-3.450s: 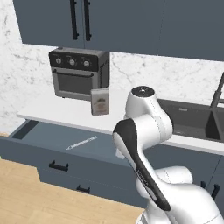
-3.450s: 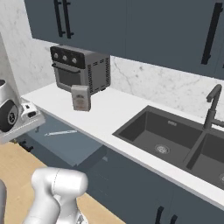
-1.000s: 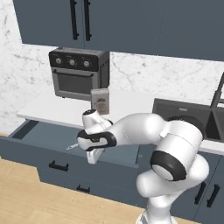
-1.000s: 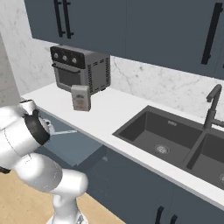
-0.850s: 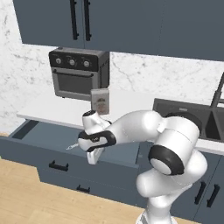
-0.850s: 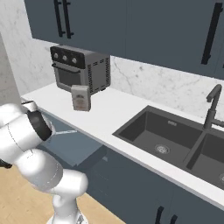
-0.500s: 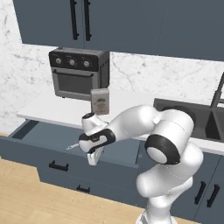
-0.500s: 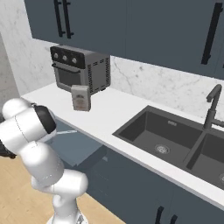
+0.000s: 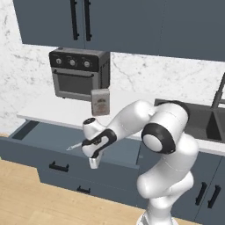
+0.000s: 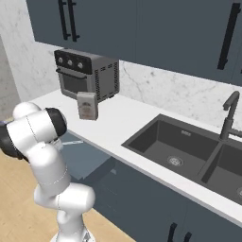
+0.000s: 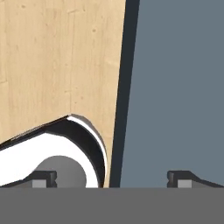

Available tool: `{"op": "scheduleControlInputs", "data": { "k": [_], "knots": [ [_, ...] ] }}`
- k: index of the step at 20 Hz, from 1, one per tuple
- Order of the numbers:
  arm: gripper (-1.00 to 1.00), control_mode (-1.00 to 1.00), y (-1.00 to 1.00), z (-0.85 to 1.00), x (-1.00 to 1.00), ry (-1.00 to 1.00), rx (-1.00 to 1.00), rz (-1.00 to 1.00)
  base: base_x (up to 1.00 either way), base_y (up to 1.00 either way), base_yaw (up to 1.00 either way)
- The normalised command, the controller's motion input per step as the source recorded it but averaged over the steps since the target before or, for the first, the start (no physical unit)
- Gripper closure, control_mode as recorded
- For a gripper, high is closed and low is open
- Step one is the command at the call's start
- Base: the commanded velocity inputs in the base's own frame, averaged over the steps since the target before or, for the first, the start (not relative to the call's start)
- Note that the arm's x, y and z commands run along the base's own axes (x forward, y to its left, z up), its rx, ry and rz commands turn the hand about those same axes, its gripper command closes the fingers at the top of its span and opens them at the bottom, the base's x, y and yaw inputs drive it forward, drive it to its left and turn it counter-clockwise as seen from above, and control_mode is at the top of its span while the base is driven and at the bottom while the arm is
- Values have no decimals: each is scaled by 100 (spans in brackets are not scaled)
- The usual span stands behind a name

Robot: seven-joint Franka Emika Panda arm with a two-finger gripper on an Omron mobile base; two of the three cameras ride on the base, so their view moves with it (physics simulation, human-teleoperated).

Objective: Pick the tongs from the drawer and place it on the counter.

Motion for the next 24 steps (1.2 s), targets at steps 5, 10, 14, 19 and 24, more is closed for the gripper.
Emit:
{"op": "scheduleControlInputs", "data": {
  "k": [5, 10, 14, 19, 24],
  "knots": [
    [-100, -100, 0, -31, 19, 0, 0, 3, 0, 0, 0],
    [-100, -100, 0, -25, 11, 0, 0, 3, 0, 0, 0],
    [-100, -100, 0, -6, -20, 0, 0, 6, 0, 0, 0],
    [-100, -100, -3, 0, -99, -7, 0, 28, 0, 0, 0],
    [-100, -100, -7, 0, -100, -13, 0, 36, 0, 0, 0]
  ]
}}
